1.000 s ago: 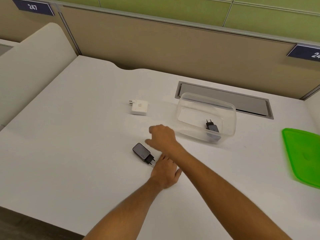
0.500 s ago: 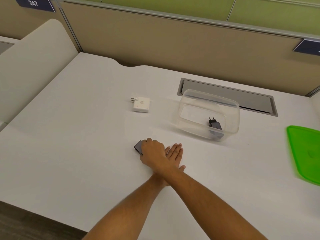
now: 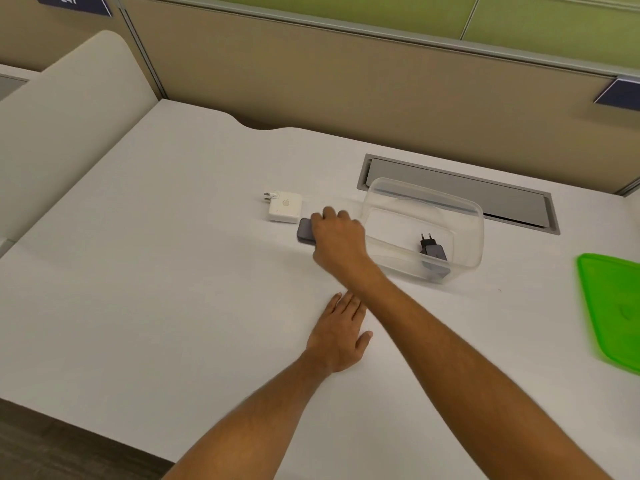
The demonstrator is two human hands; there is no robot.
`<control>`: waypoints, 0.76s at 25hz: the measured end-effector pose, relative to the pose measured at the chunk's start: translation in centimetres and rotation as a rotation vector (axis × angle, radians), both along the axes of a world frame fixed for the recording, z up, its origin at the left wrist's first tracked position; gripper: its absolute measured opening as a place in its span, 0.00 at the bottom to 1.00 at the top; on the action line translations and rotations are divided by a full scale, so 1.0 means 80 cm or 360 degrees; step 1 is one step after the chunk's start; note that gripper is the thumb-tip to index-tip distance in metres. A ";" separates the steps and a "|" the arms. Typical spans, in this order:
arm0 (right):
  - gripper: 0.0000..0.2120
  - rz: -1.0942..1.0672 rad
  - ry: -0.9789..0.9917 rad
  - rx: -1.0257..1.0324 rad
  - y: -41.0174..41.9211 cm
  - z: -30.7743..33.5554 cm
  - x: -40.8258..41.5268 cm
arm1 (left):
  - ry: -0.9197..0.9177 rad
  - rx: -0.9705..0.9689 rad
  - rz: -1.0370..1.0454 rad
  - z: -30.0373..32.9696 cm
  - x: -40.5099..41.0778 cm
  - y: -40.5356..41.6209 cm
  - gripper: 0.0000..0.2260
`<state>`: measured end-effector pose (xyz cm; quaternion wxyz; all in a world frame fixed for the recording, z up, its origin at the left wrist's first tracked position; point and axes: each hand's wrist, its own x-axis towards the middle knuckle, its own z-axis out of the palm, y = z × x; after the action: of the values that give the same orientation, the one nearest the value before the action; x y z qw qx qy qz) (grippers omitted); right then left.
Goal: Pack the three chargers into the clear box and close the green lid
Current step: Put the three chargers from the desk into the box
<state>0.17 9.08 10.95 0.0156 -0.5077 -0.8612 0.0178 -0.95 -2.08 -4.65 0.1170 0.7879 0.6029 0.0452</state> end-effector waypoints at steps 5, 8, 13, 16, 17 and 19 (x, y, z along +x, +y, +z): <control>0.20 -0.0165 0.0001 0.0144 0.050 0.020 0.051 | 0.0034 0.0022 -0.0070 0.007 0.002 -0.001 0.31; 0.21 -0.0299 -0.0040 0.0141 0.070 0.023 0.081 | 0.0033 -0.0004 -0.0068 0.008 -0.001 -0.001 0.30; 0.18 -0.0501 -0.0162 -0.0072 0.098 0.010 0.119 | 0.0020 -0.0023 -0.0076 0.009 -0.001 -0.001 0.30; 0.16 -0.0475 -0.0302 -0.0297 0.108 -0.006 0.135 | 0.0013 -0.0028 -0.0068 0.009 -0.001 -0.002 0.30; 0.16 -0.0438 -0.0331 -0.0380 0.111 -0.011 0.139 | 0.0016 -0.0035 -0.0069 0.010 -0.001 -0.002 0.30; 0.16 -0.0364 -0.0374 -0.0533 0.117 -0.021 0.145 | 0.0018 -0.0037 -0.0072 0.012 -0.001 -0.001 0.30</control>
<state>11.76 18.42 9.29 -0.1672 -0.5961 -0.7790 0.0993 -1.00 -2.16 -3.69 0.1238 0.8002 0.5861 0.0309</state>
